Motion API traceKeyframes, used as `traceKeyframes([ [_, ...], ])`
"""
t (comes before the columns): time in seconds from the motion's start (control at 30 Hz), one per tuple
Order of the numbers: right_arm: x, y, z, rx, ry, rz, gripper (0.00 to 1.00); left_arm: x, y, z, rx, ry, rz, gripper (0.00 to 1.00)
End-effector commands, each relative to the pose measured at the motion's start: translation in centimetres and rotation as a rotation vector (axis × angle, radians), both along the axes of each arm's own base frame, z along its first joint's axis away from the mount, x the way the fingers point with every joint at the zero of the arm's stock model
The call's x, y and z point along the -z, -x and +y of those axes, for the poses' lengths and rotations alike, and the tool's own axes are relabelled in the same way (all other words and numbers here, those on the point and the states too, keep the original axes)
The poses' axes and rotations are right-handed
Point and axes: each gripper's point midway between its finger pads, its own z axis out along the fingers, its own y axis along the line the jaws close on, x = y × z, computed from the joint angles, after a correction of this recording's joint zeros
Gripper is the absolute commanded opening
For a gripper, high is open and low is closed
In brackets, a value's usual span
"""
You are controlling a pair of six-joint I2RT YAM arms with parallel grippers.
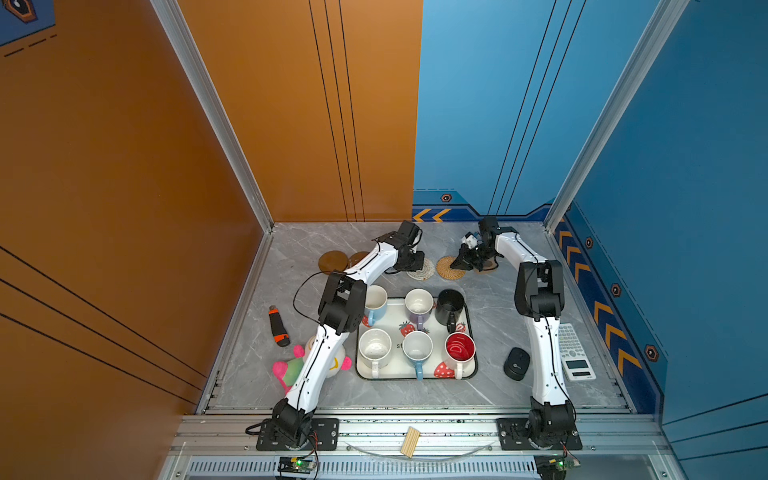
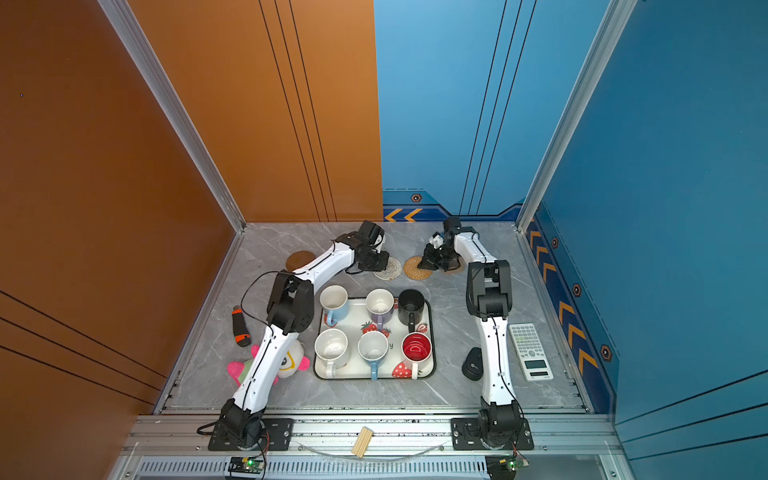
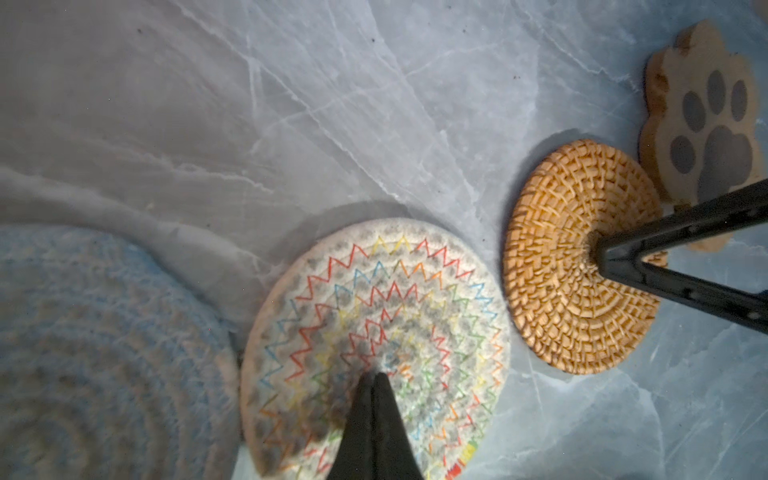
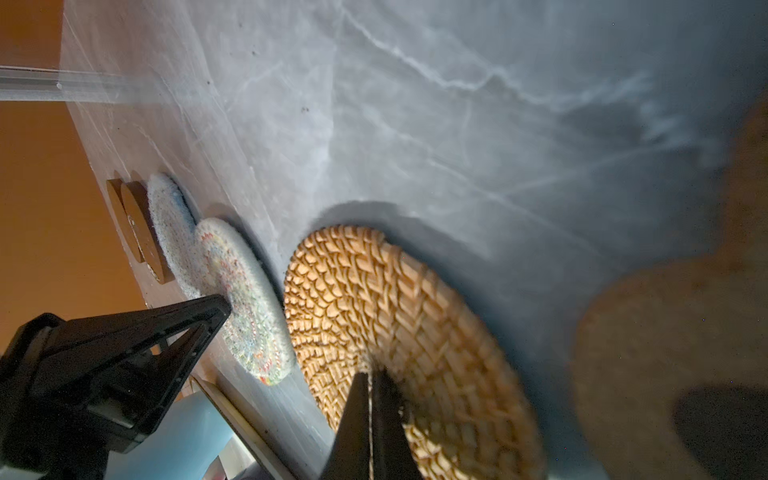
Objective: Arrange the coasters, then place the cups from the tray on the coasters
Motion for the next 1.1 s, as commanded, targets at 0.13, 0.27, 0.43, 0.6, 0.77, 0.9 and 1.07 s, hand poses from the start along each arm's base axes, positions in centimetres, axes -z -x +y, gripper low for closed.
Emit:
traceKeyframes([
  [0.13,2.7,-0.1,-0.9,0.036,0.057,0.054,0.05,1.1,-0.9,1.3,-0.078,-0.028,0.013,0.0],
  [0.27,2.6,-0.1,-1.0,0.038,0.059,0.052,0.05,0.7,-1.7,1.4,-0.096,-0.015,-0.005,0.0],
  [0.43,2.6,0.2,-0.9,0.034,0.055,0.057,0.05,0.3,-2.8,1.2,-0.117,0.012,-0.02,0.0],
  [0.6,2.3,0.6,-0.9,0.025,0.053,0.058,0.05,0.4,-3.6,1.0,-0.13,0.029,-0.035,0.0],
  [0.77,1.8,1.1,-0.8,0.014,0.049,0.052,0.05,0.7,-4.0,0.5,-0.144,0.055,-0.037,0.0],
  [0.9,1.3,1.2,-0.7,0.01,0.045,0.046,0.05,0.4,-4.2,0.4,-0.15,0.066,-0.046,0.0],
  [1.07,0.2,1.0,-0.3,0.003,0.027,0.027,0.05,-0.9,-4.5,0.2,-0.152,0.077,-0.071,0.0],
])
